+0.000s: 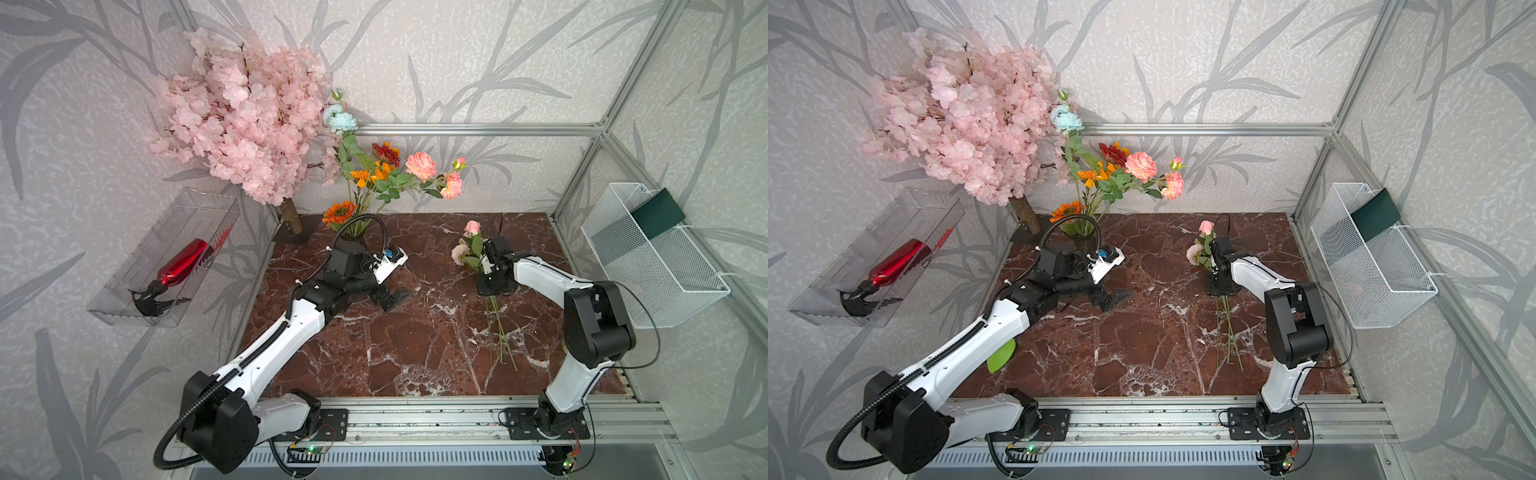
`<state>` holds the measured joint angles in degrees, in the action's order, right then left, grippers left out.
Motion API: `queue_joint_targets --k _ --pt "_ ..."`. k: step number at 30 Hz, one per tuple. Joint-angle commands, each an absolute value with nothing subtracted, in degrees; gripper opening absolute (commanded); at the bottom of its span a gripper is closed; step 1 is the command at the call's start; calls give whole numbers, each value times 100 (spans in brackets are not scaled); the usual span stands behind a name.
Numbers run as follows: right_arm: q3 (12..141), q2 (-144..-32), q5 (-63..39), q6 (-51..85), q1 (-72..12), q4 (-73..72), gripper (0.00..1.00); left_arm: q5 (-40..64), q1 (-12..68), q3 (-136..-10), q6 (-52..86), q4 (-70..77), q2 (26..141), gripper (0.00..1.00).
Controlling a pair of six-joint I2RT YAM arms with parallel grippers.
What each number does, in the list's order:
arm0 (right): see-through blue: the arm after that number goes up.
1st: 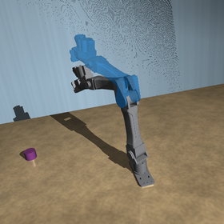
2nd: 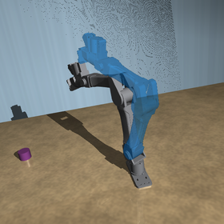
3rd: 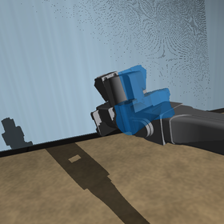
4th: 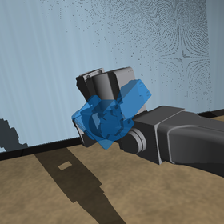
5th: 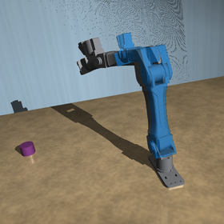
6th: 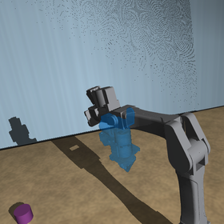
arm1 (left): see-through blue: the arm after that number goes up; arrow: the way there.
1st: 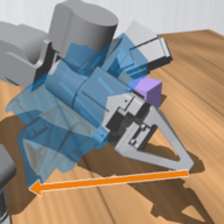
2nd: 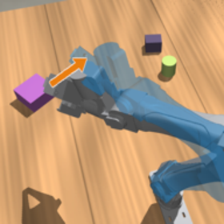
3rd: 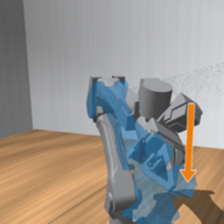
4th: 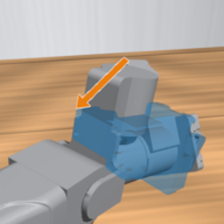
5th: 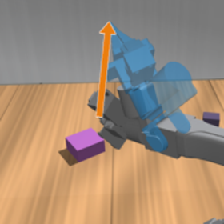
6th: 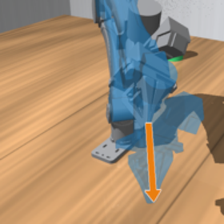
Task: Pick out pink flowers from the vase
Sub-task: Place the flower at the center of the board.
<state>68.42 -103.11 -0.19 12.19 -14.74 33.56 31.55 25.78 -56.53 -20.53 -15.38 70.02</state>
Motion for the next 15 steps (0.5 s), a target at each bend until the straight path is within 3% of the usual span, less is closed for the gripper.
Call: queue_joint_targets --k 1,11,15 --pt "6921 -10377 79 1245 -1503 3349 0 3337 2583 -5663 -2076 -1513 6857 99" --pt "6847 -10450 58 1318 -1503 3315 0 3483 2582 -5669 -1768 -1395 6840 99" --pt "6771 -10399 57 1353 -1503 3297 9 3441 2580 -6007 -1878 -1863 7067 99"
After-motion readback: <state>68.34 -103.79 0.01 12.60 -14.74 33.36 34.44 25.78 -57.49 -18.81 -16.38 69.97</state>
